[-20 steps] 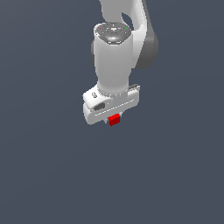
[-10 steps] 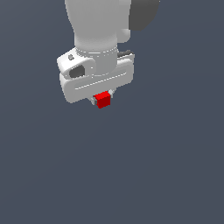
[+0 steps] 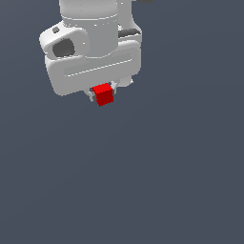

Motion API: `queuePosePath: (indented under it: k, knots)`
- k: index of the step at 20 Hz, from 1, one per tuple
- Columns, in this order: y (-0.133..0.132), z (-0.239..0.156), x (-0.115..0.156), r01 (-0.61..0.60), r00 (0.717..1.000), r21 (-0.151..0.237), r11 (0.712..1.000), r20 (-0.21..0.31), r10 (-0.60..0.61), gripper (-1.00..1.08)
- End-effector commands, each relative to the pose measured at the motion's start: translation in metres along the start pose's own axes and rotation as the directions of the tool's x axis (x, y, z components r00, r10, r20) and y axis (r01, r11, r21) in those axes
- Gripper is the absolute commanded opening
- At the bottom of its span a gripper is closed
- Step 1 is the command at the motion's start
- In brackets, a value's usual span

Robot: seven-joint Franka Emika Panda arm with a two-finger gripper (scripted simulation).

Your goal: Pick up the red cube and move it to a goal position.

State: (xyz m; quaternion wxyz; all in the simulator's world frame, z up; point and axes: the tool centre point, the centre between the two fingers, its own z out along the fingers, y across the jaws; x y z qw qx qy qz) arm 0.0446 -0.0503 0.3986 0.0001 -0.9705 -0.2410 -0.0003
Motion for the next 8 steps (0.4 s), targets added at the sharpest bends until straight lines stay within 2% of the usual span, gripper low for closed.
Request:
queuePosePath:
  k: [1, 8]
  knots:
    - [0.0017, -0.0055, -0.0005, 0.0, 1.0, 0.0, 1.0, 0.001, 0.0, -1.0]
    - [0.0021, -0.0051, 0.0003, 0.0, 1.0, 0.0, 1.0, 0.001, 0.0, -1.0]
